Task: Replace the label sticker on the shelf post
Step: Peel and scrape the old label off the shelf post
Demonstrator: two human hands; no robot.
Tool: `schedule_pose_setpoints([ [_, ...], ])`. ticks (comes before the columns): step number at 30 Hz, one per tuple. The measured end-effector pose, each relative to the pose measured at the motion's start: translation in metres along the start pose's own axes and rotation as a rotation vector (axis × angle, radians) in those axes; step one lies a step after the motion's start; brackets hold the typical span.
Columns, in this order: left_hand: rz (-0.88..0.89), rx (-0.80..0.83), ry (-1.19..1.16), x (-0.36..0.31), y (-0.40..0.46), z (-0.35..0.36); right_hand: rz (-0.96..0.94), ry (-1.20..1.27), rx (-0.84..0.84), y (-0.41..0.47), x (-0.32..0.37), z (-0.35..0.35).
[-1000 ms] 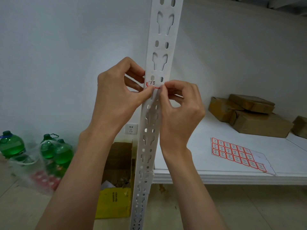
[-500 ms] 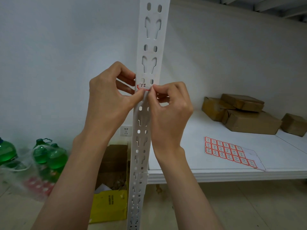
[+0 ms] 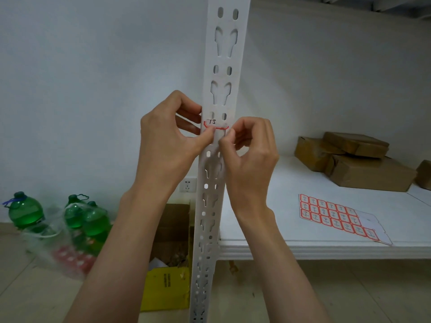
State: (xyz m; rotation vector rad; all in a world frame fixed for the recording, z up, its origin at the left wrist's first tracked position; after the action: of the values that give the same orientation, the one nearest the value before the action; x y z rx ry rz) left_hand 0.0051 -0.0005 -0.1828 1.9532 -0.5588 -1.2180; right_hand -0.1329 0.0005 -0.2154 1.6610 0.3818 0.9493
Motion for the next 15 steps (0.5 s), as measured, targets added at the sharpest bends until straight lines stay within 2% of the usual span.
schedule_pose_setpoints([
  [9, 0.025, 0.041, 0.004, 0.0, 0.0, 0.001, 0.247, 0.271, -0.179, 0.004, -0.015, -0.014],
  [15, 0.242, -0.001, 0.122, -0.004, 0.001, 0.001, 0.37, 0.321, -0.116, 0.007, -0.024, -0.019],
])
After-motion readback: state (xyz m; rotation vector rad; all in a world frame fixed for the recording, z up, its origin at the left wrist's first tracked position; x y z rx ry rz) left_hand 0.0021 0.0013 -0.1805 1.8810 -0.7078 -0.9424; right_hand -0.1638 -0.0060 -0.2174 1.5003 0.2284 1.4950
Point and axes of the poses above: each hand's wrist, its own y-axis towards the middle knuckle, its own z-axis out of the palm, x = y × z, the point moved 4 cm from there along y, towards the middle knuckle, and after that the axes turned 6 degrees about x, right-handed, at the moved point
